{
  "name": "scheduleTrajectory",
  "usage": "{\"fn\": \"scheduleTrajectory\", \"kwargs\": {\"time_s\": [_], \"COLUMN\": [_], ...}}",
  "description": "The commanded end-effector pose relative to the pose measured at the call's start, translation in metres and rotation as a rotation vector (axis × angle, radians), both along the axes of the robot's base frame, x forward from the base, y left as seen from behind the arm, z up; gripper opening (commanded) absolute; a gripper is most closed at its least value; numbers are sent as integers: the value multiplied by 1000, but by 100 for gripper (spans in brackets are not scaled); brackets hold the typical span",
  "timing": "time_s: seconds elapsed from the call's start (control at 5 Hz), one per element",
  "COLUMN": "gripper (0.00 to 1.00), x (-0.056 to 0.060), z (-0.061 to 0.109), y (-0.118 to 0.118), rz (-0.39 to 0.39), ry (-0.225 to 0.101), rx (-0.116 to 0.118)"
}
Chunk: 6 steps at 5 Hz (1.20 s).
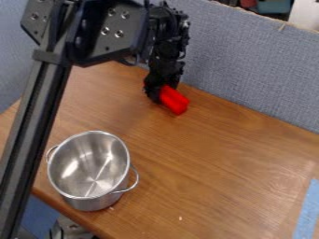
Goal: Put the red object in the metal pot
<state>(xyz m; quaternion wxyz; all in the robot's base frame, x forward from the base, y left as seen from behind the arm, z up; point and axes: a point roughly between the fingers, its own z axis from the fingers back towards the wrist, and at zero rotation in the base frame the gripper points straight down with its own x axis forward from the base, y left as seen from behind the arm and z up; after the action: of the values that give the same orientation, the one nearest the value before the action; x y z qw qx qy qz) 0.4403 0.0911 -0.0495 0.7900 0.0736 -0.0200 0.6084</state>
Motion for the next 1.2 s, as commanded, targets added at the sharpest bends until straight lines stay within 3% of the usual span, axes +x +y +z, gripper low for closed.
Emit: {"fn": "scheduleTrajectory", "kwargs": {"time_s": [0.0,0.2,0.4,0.6,0.8,1.0], "gripper": [0,0,0,0,0,0], "x": [-10,-23,-37,-46,-53,-77], "z": [24,26,41,61,108,153], "y": [3,-15,-30,-60,-104,-130], "rz": [192,67,-72,-286,-536,-744], "ry": [-10,-12,-15,-7,-68,-103], "rx": [26,30,5,-13,-13,-30]}}
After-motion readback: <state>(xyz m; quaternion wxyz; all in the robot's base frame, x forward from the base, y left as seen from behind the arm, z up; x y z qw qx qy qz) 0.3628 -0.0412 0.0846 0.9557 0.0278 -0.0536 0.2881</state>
